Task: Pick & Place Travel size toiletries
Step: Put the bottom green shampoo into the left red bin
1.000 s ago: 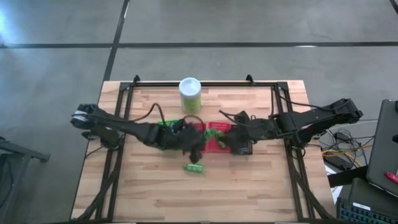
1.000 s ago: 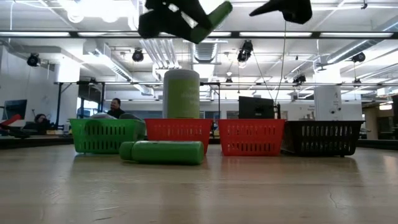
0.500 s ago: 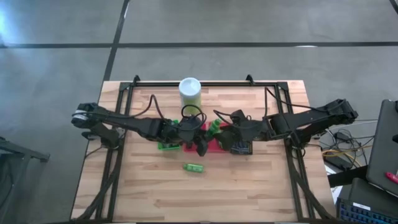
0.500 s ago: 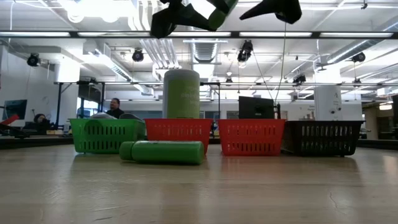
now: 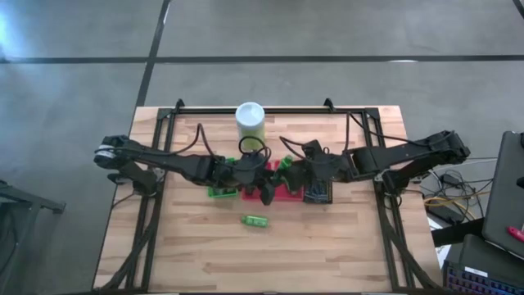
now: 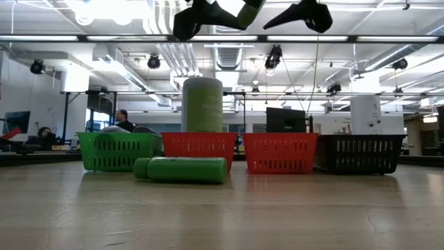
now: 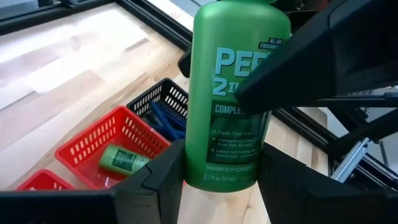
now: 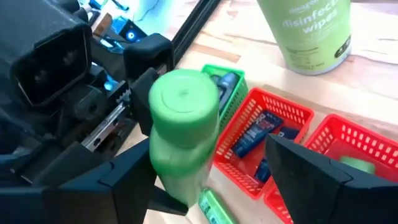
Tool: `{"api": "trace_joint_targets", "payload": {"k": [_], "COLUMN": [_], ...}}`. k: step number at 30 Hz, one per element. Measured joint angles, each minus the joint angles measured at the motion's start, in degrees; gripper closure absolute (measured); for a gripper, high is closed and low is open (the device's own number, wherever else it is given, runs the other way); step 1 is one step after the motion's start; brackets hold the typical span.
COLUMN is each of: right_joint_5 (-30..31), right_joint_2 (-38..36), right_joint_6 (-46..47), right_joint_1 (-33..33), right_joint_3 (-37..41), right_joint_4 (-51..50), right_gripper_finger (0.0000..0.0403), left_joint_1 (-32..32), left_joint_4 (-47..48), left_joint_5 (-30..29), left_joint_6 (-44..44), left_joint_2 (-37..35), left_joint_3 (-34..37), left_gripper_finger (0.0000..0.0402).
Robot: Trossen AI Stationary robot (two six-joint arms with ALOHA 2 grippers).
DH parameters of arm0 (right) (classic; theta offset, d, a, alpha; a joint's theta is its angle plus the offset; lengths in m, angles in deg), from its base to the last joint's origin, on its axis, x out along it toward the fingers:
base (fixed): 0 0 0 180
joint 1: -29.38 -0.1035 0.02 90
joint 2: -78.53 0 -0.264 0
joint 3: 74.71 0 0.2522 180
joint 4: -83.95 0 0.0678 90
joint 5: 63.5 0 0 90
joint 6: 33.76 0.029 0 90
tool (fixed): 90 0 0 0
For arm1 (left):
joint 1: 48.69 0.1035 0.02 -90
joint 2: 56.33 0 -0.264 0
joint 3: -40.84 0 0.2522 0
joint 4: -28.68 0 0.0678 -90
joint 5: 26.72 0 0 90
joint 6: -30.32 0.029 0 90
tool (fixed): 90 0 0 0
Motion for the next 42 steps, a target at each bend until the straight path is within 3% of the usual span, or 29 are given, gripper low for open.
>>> {"api": "trace_joint_targets", "payload": {"k": [14,33,42], "right_joint_5": [0.3,0.2,0.5], "right_joint_2": [1.7,2.2,2.2], "right_joint_6": [1.5,1.7,1.6], "right_joint_1": [0.3,0.7,0.9], "right_joint_3": [-0.2,-0.2,-0.2], "right_joint_4": [3.0,3.5,1.0], "right_gripper_finger": [0.0110,0.0244,0.0312], "left_joint_1": [0.7,0.9,0.9], "left_joint_4": [-0.4,1.3,0.8], "left_joint_5": [1.7,2.1,2.6], "left_joint_6": [2.1,2.9,2.3], "left_joint_2": [0.0,0.0,-0.1], "left_joint_3": [0.1,0.1,0.2], "left_gripper_finger": [0.0225,0.0223,0.0134]}}
